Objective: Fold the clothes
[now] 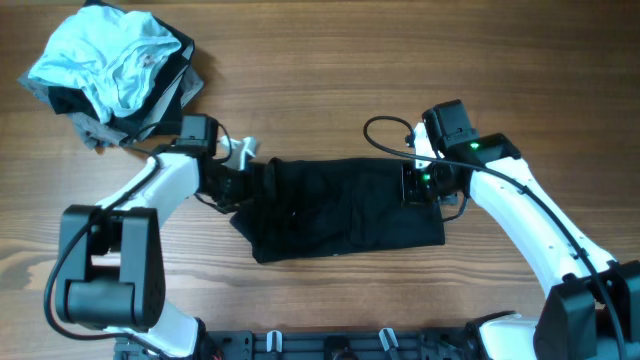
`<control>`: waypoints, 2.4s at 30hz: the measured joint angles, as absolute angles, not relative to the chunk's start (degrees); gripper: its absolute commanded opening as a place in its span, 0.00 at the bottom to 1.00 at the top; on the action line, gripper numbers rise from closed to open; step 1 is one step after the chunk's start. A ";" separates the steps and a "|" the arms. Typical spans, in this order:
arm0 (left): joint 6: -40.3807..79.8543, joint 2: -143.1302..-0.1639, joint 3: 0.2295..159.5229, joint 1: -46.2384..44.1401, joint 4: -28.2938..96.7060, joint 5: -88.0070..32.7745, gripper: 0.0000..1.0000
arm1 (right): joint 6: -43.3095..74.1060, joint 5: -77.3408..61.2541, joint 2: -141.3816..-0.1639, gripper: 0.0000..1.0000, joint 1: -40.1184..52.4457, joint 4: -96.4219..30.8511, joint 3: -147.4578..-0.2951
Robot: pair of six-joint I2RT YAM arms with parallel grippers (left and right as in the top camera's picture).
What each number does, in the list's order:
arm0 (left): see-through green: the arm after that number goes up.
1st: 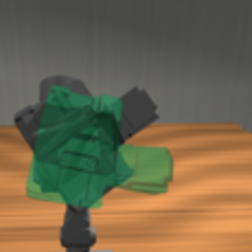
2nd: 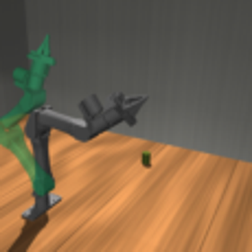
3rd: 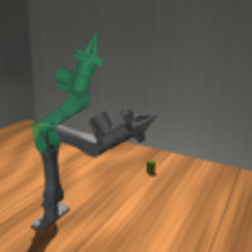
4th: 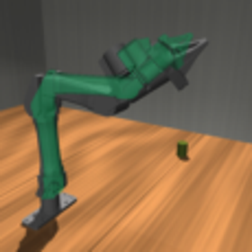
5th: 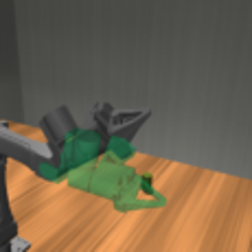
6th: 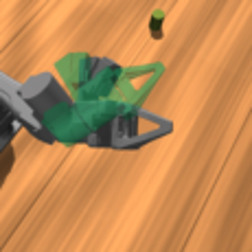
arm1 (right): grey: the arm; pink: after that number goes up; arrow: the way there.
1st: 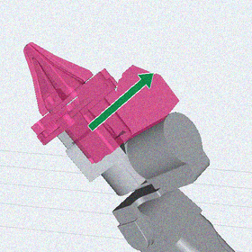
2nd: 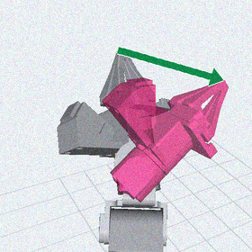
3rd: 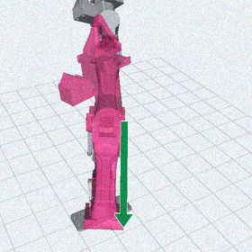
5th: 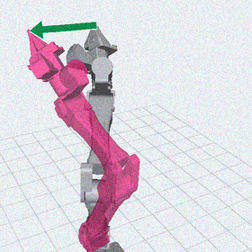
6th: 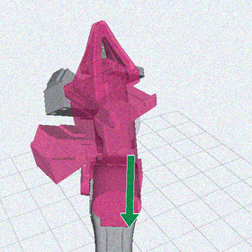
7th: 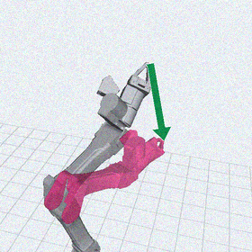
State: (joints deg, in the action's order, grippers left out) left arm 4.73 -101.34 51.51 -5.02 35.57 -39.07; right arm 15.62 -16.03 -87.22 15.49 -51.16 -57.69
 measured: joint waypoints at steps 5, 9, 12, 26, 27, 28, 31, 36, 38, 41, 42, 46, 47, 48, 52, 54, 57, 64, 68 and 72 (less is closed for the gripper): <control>3.03 -102.06 51.55 -6.22 35.31 -41.54 1.00 | 16.95 -16.05 -90.28 0.05 15.49 -48.38 -51.20; 0.73 -102.87 51.37 -6.48 35.35 -43.35 0.29 | 18.46 -16.05 -93.47 0.04 15.49 -46.28 -48.18; -0.45 -104.88 49.89 -7.22 37.15 -43.11 0.04 | 18.81 -16.05 -93.60 0.04 15.49 -45.89 -48.18; -0.91 -103.15 82.61 -8.49 72.75 -31.29 0.04 | 18.92 -16.08 -83.05 0.04 13.89 -49.19 -53.10; -0.69 -102.89 85.34 -9.78 72.58 -30.92 0.04 | 19.05 -16.05 -82.96 0.04 13.26 -49.63 -53.10; -0.56 -102.69 86.54 -10.96 72.12 -30.65 0.04 | 19.09 -16.05 -82.96 0.04 12.58 -50.09 -53.08; 0.30 -102.41 87.81 -16.58 71.37 -29.98 0.04 | 19.90 -15.42 -82.96 0.04 9.85 -51.46 -53.10; 5.28 -103.79 87.81 -26.85 69.32 -27.09 0.25 | 20.78 -13.87 -82.96 0.04 3.44 -51.86 -53.10; 7.40 -105.12 87.81 -30.57 66.28 -26.50 0.56 | 20.78 -13.65 -82.96 0.04 2.02 -51.86 -53.10; 10.09 -107.35 87.81 -36.16 62.57 -26.04 1.00 | 20.78 -13.58 -82.96 0.04 1.76 -51.88 -53.10; 10.83 -108.25 87.81 -38.02 61.63 -25.96 1.00 | 20.78 -13.58 -82.96 0.04 1.76 -51.86 -53.10; 11.86 -109.65 87.92 -40.84 62.65 -25.93 1.00 | 19.64 -13.69 -82.96 0.07 1.76 -51.86 -53.10; 11.92 -109.62 88.01 -40.56 63.68 -25.93 1.00 | 18.74 -13.96 -82.96 0.11 1.76 -51.83 -53.08; 12.14 -109.60 89.89 -38.30 66.96 -25.93 1.00 | 15.14 -16.12 -82.96 0.16 1.76 -51.64 -53.08; 12.14 -108.64 96.64 -31.51 72.53 -25.91 1.00 | 7.79 -23.62 -82.96 0.38 1.69 -50.94 -53.08; 11.40 -106.63 98.98 -27.31 72.27 -25.74 0.78 | 3.27 -29.74 -82.96 0.57 1.78 -50.94 -53.08; 8.86 -104.31 99.85 -23.20 73.84 -25.50 0.21 | -1.10 -36.23 -82.96 0.75 3.64 -50.85 -53.08; 4.54 -104.14 92.05 -19.14 74.13 -23.97 0.04 | 17.89 -36.69 -84.47 0.78 13.26 -44.93 -53.08; 4.49 -104.57 82.72 -22.22 67.33 -28.56 0.04 | 25.98 -34.79 -84.93 0.74 15.49 -43.13 -53.08; 4.29 -104.60 76.07 -28.05 59.31 -34.74 0.04 | 28.05 -29.10 -84.82 0.74 9.67 -45.67 -53.10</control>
